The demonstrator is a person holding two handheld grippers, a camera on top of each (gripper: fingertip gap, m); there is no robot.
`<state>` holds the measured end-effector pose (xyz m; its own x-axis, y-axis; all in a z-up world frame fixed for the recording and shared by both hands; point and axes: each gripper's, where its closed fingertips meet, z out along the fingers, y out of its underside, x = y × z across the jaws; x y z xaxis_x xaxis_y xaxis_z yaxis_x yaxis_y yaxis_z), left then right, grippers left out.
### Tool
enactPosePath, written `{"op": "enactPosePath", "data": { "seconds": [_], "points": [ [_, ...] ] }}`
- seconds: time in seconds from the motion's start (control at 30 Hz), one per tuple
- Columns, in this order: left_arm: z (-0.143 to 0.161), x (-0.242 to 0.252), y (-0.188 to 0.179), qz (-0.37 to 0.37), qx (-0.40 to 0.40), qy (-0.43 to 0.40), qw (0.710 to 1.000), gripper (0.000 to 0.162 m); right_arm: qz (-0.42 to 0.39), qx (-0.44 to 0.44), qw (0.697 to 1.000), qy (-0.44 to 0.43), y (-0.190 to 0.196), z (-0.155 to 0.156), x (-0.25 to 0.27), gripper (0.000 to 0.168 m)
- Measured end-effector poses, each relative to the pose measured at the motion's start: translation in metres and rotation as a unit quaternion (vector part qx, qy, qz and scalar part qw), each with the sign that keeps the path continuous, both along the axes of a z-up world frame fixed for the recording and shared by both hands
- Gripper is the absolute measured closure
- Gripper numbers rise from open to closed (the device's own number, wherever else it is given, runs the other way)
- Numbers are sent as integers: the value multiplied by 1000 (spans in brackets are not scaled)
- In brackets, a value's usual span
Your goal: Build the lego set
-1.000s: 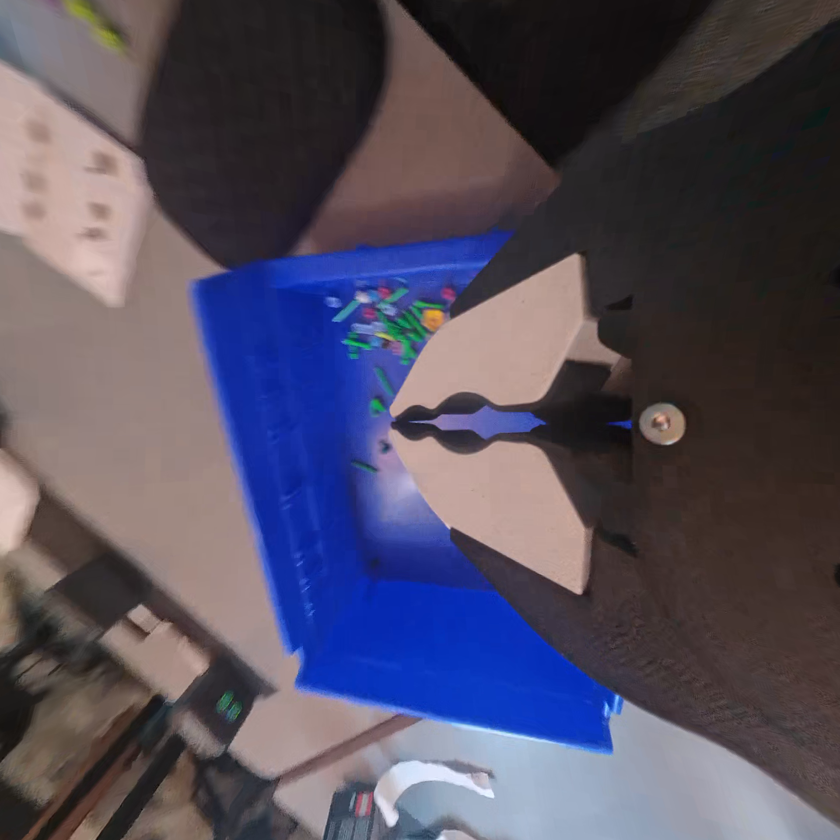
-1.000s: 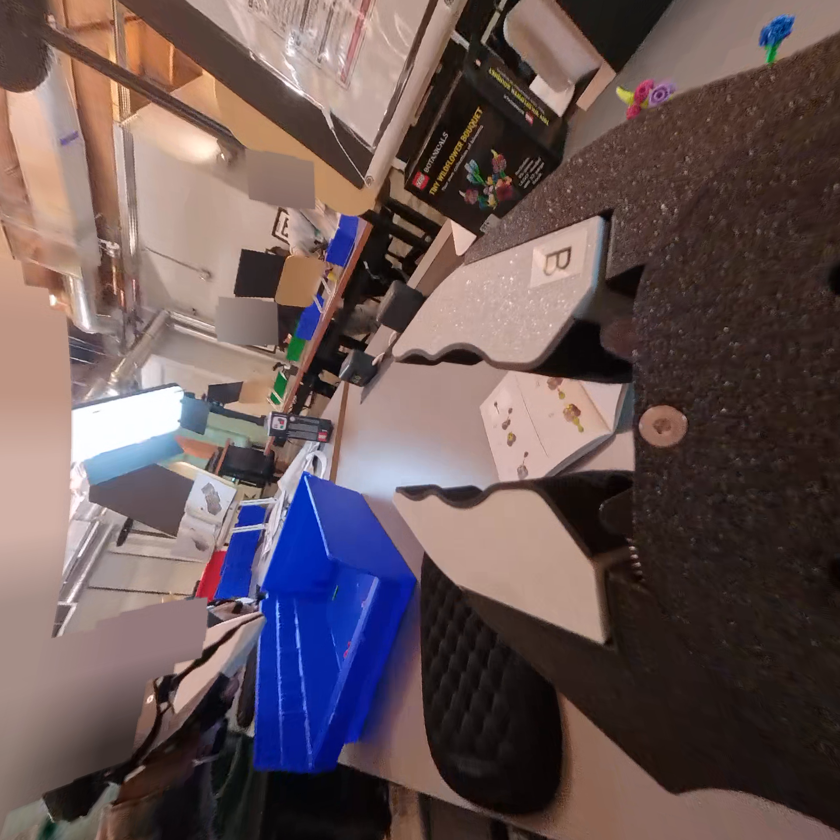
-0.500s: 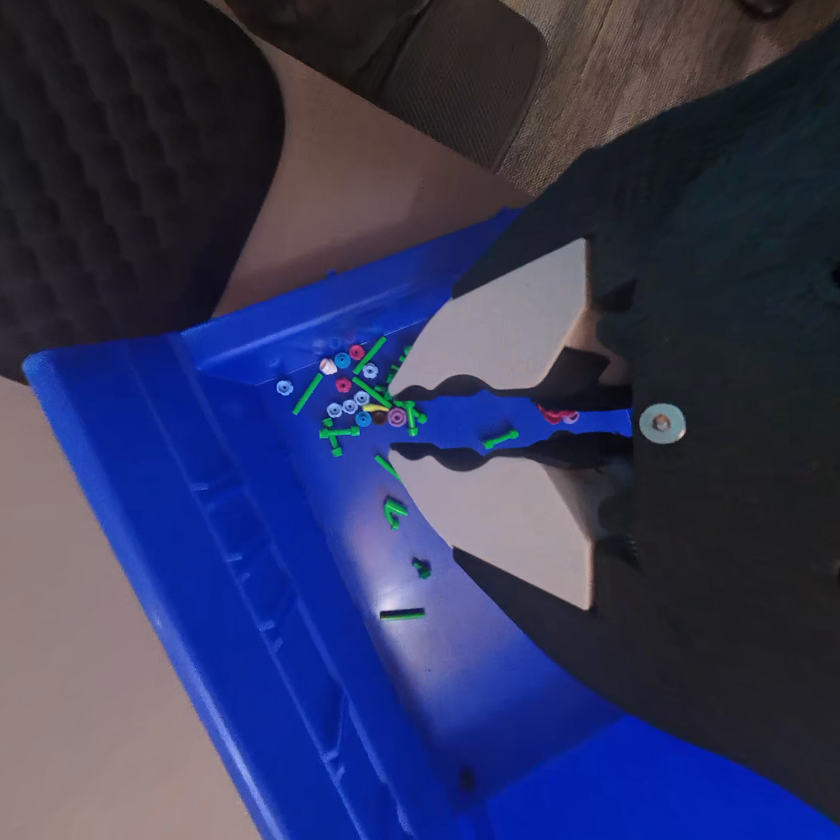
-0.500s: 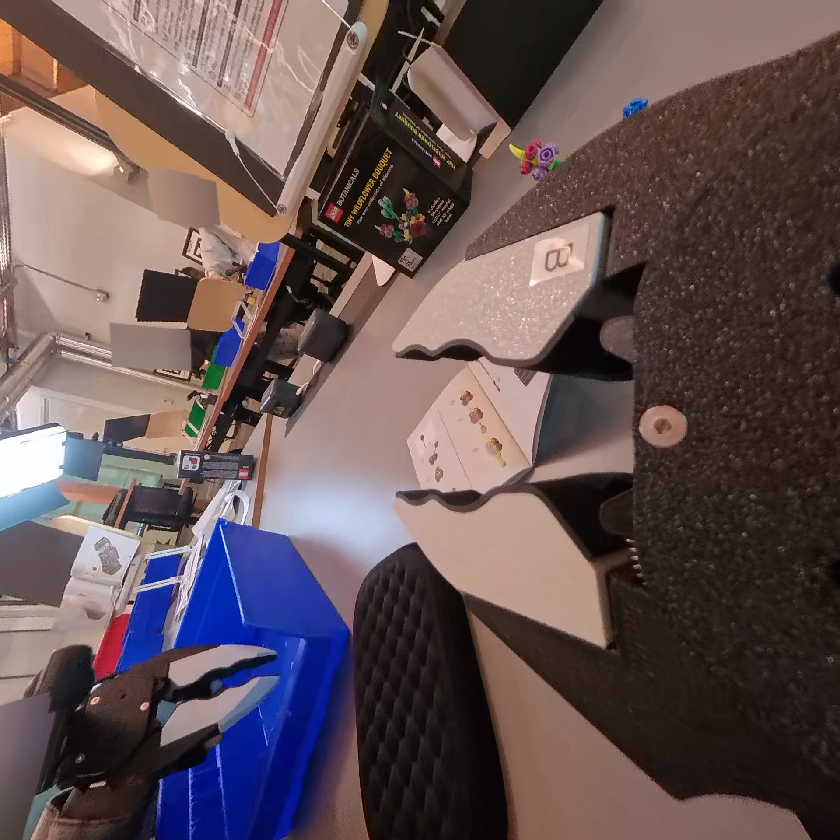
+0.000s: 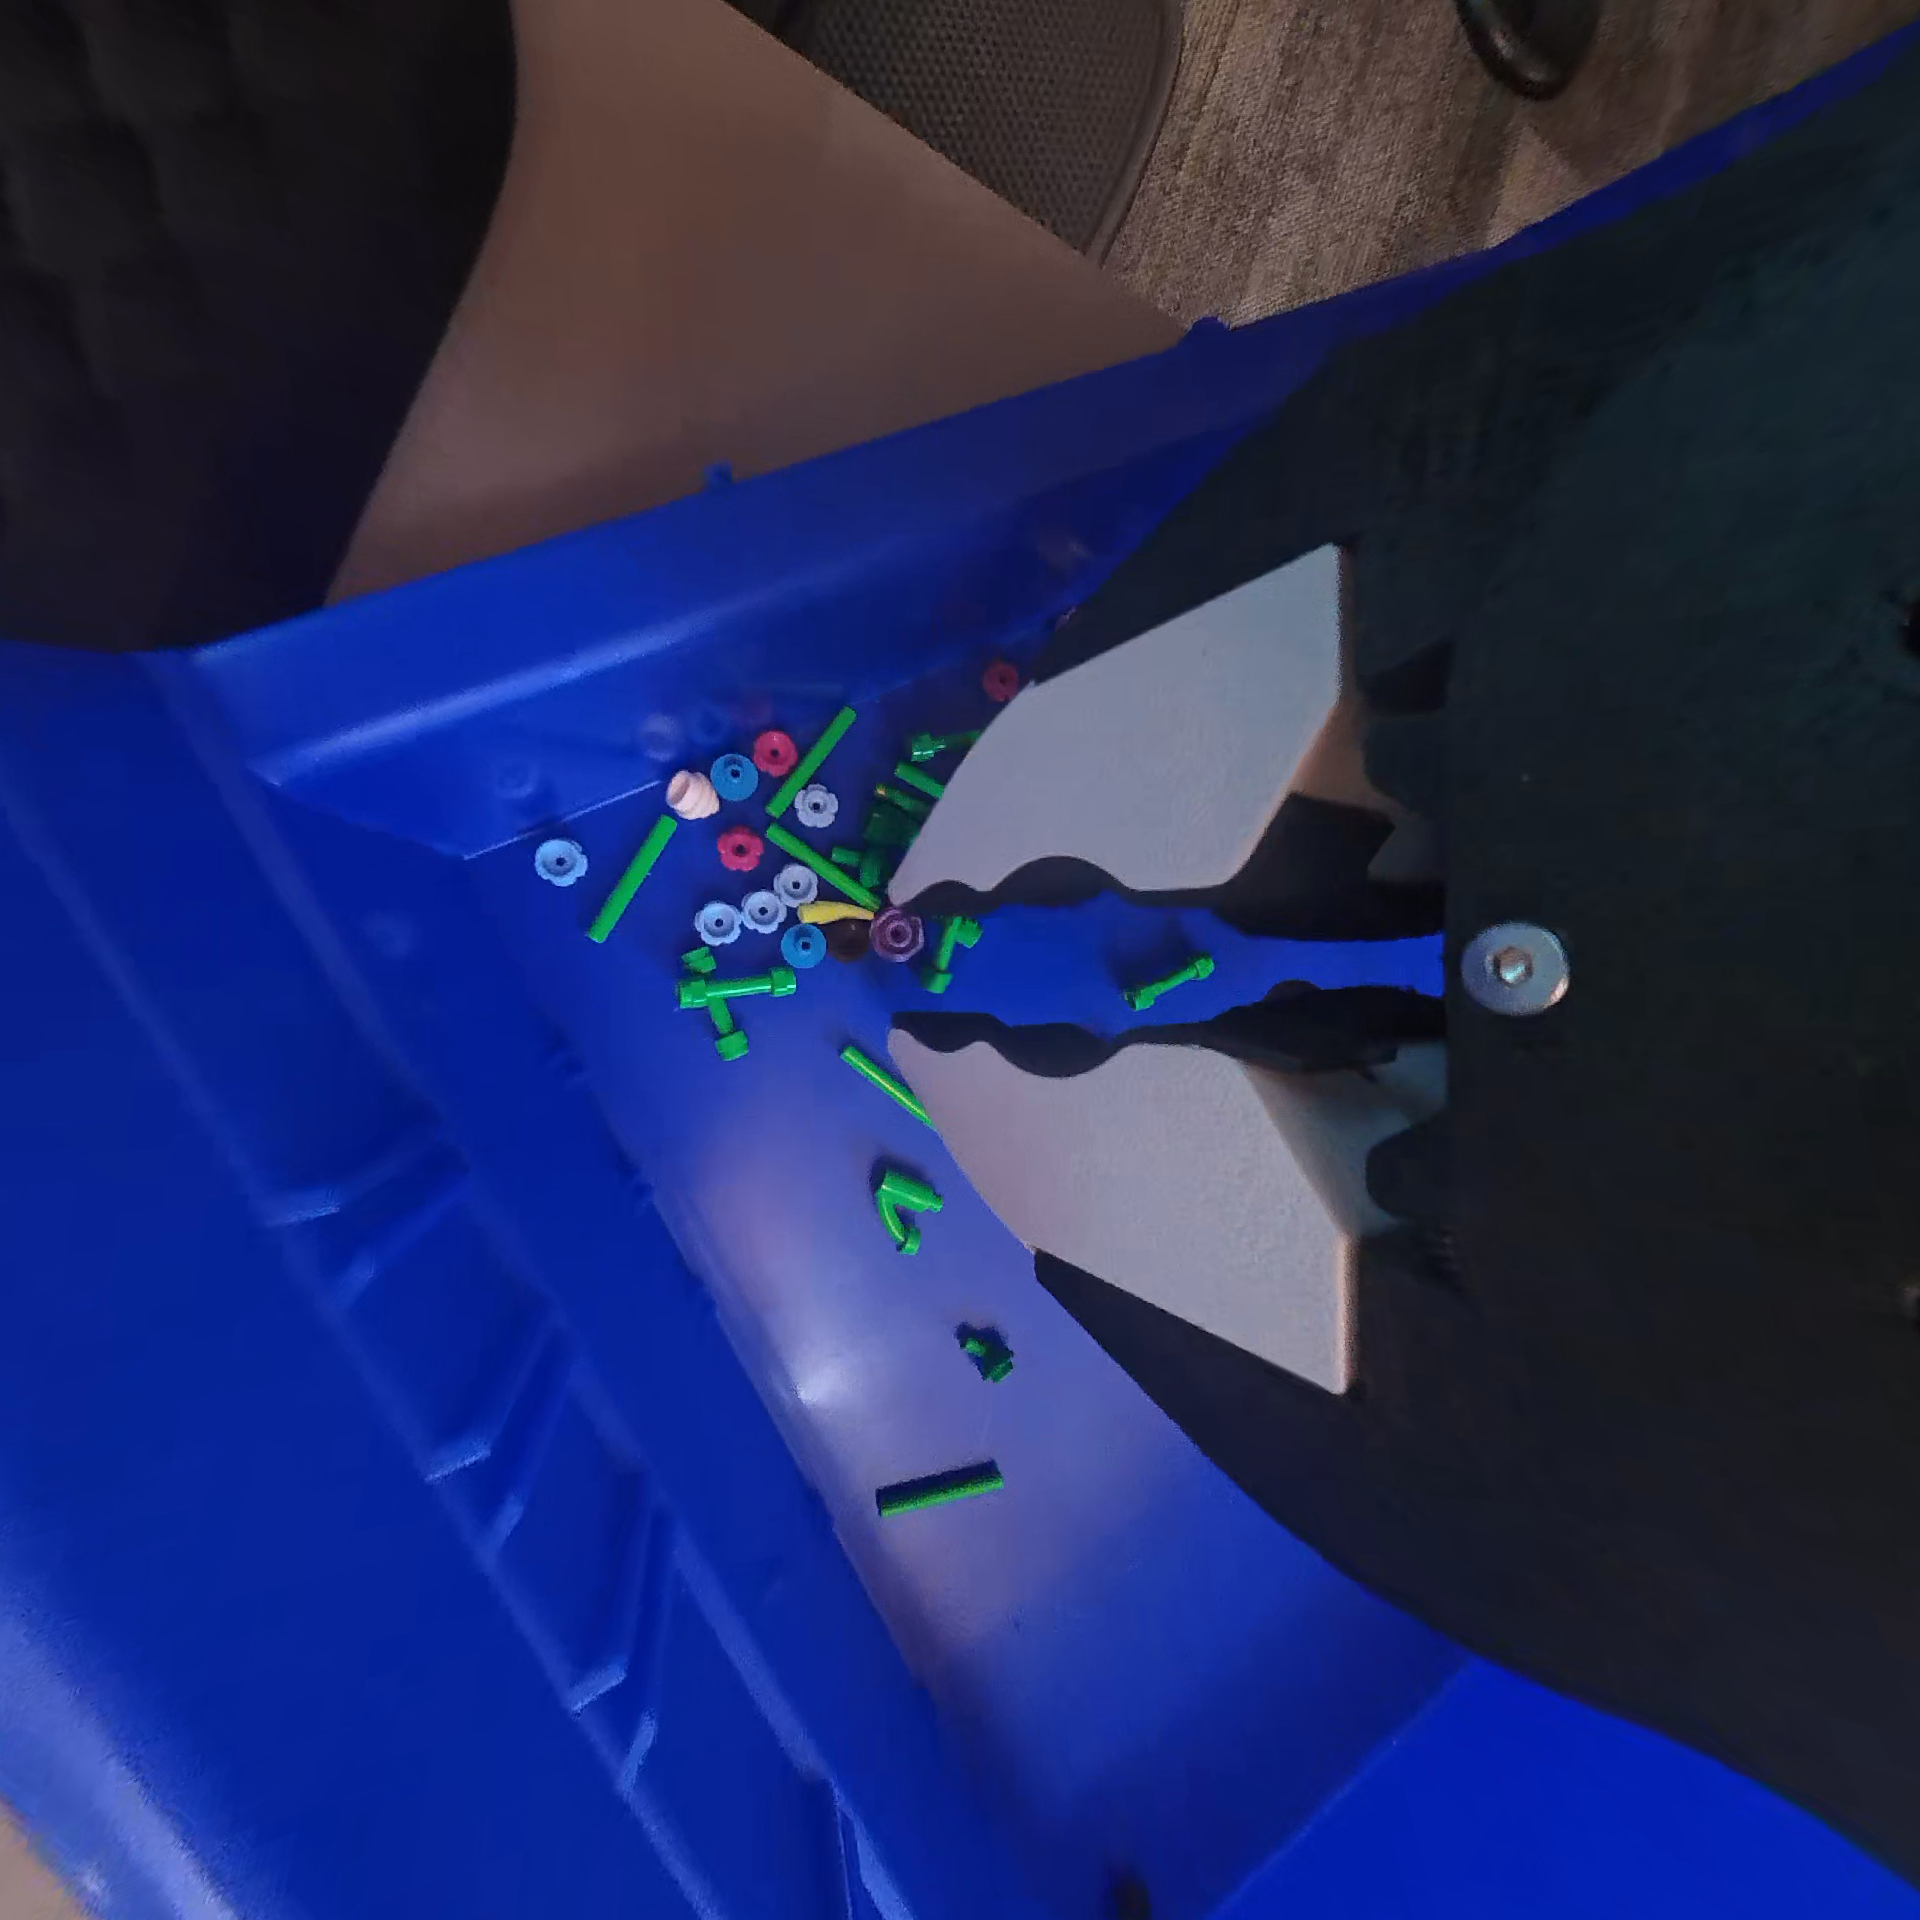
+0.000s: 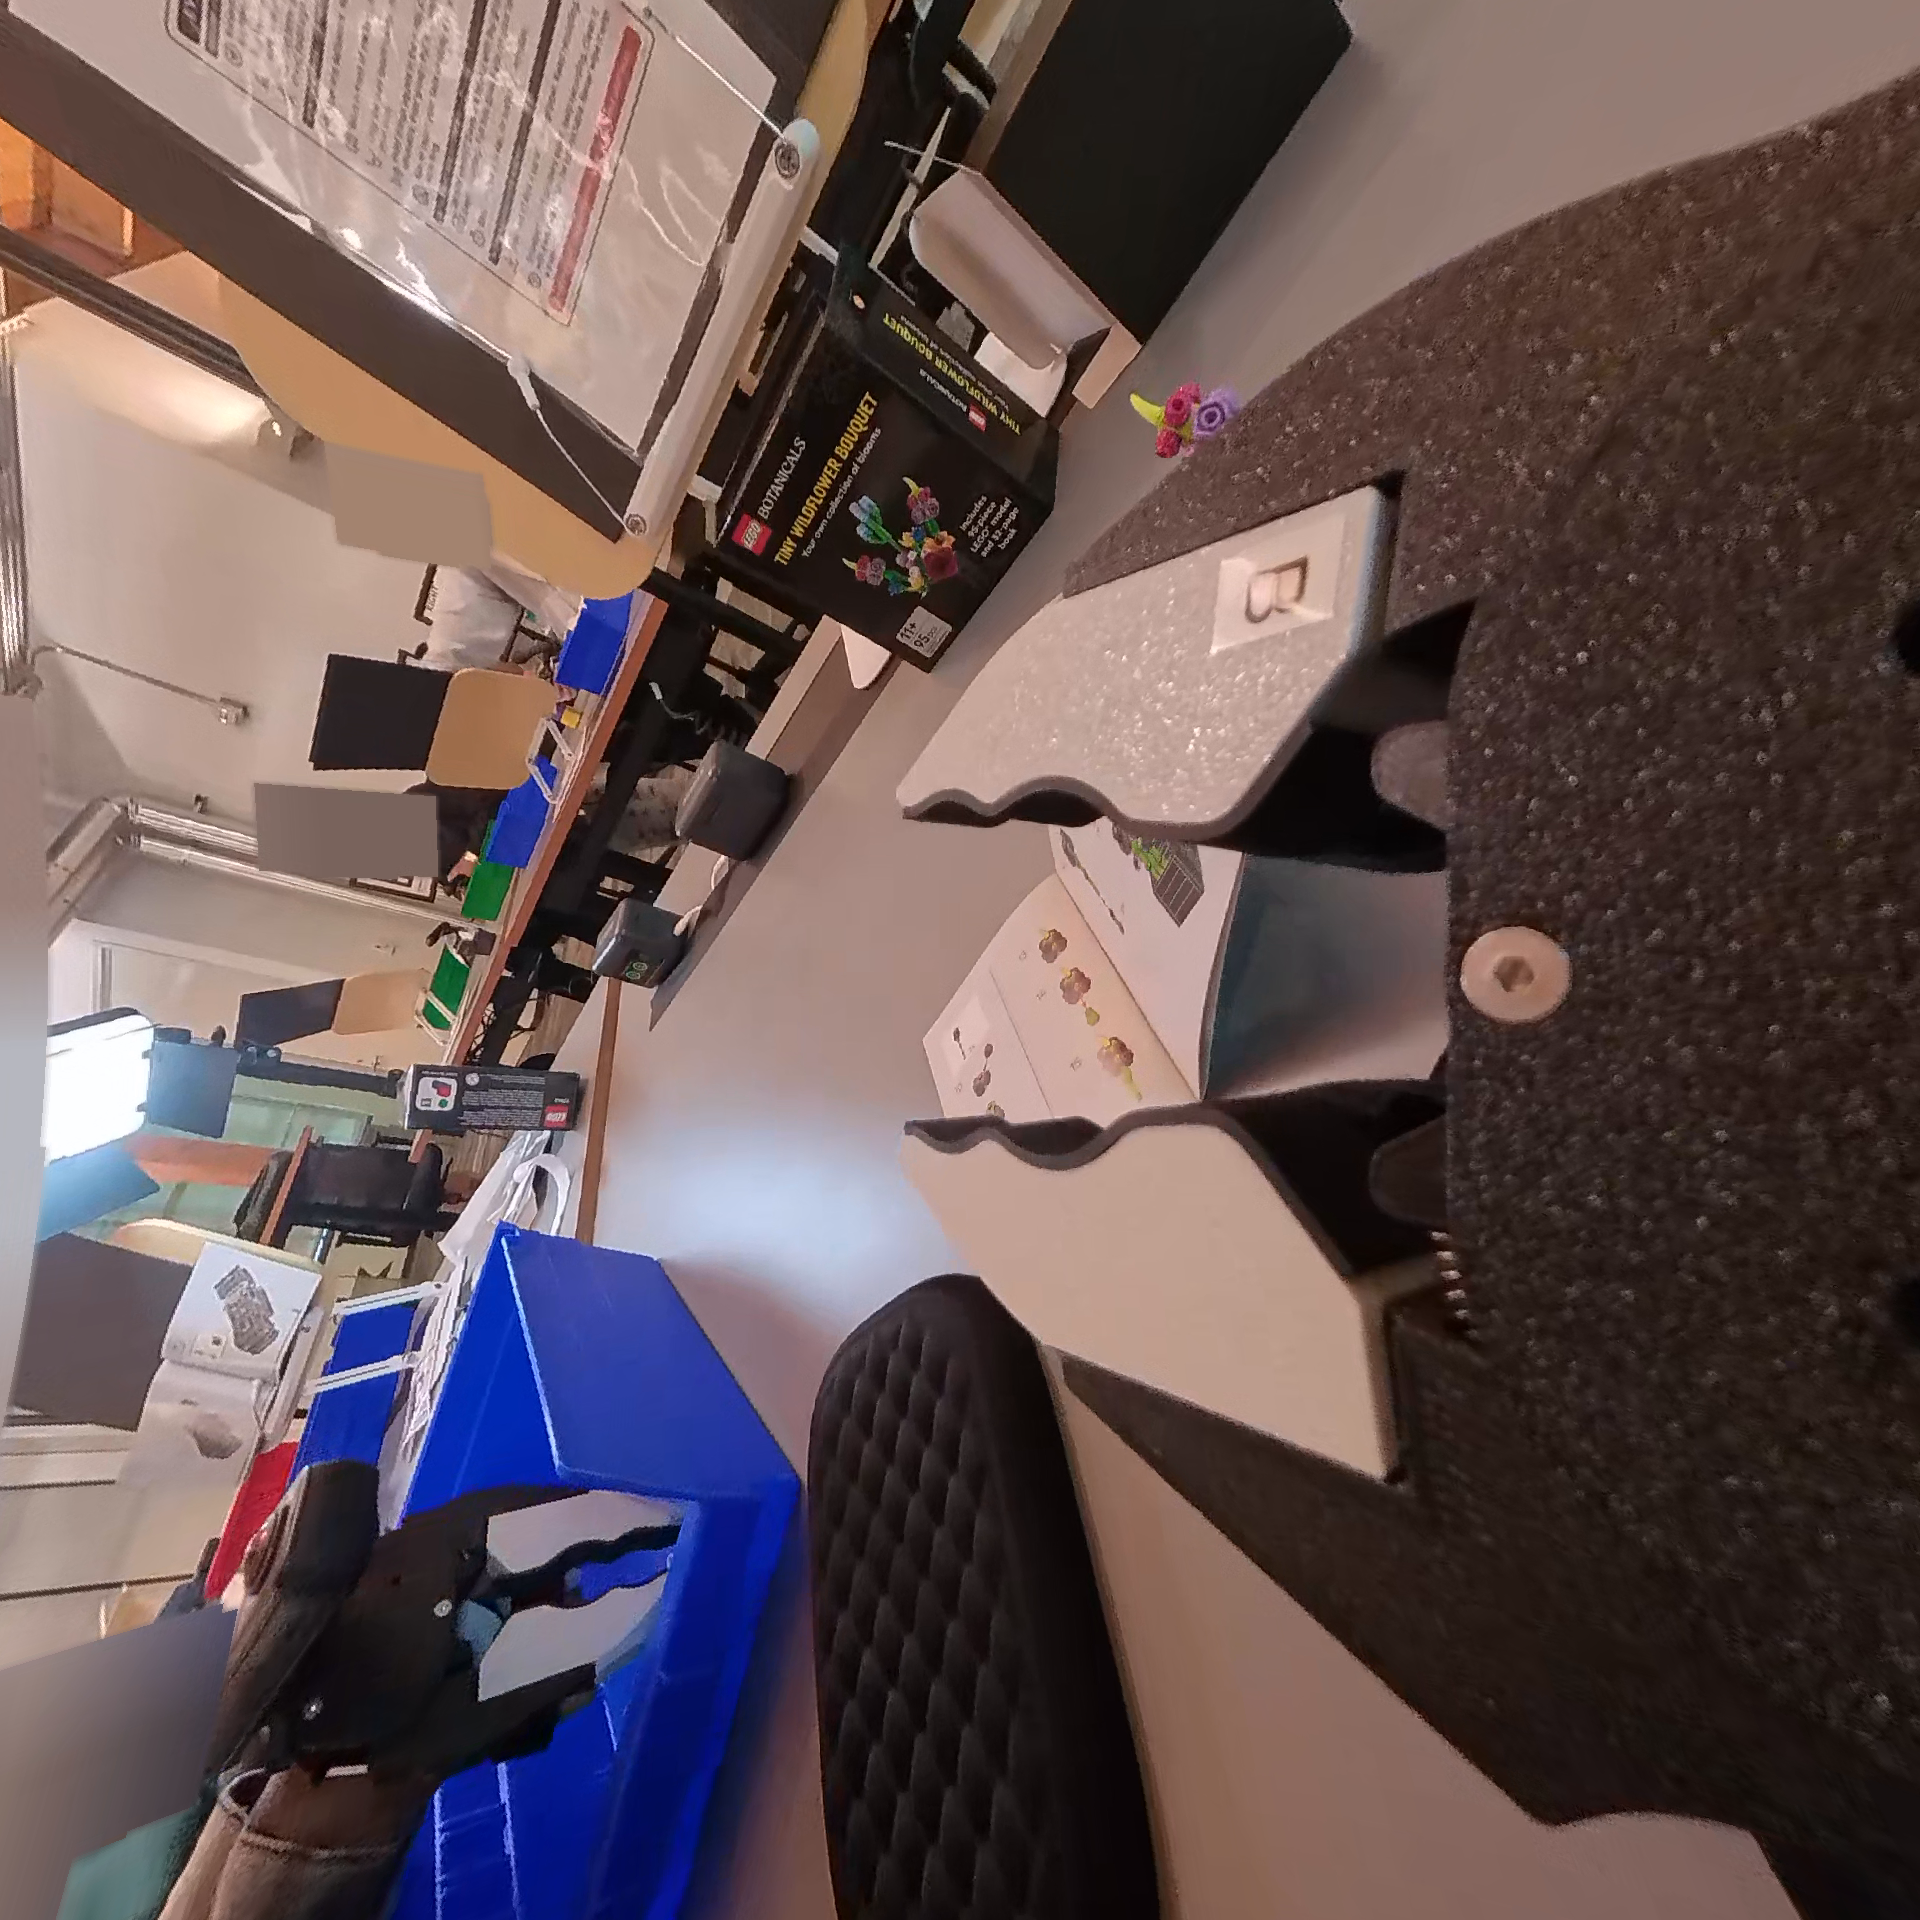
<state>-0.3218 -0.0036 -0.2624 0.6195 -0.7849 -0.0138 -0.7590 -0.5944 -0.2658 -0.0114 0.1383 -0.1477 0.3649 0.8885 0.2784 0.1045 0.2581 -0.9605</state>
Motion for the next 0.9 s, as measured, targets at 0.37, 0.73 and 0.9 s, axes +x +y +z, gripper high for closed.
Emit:
{"op": "enactPosePath", "data": {
  "seconds": [0.37, 0.73, 0.9],
  "points": [
    [-1, 1, 0, 14, -3, 1, 1000, 149, 1, 0, 1000, 1, -2, 0, 5, 114],
    [-1, -7, 0, 11, 6, 29, 1000, 146, -1, -2, 1000, 5, -3, -1, 10, 115],
    [-1, -4, 3, 14, 7, 15, 1000, 146, -4, -1, 1000, 3, -3, -1, 12, 114]
  ]
}}
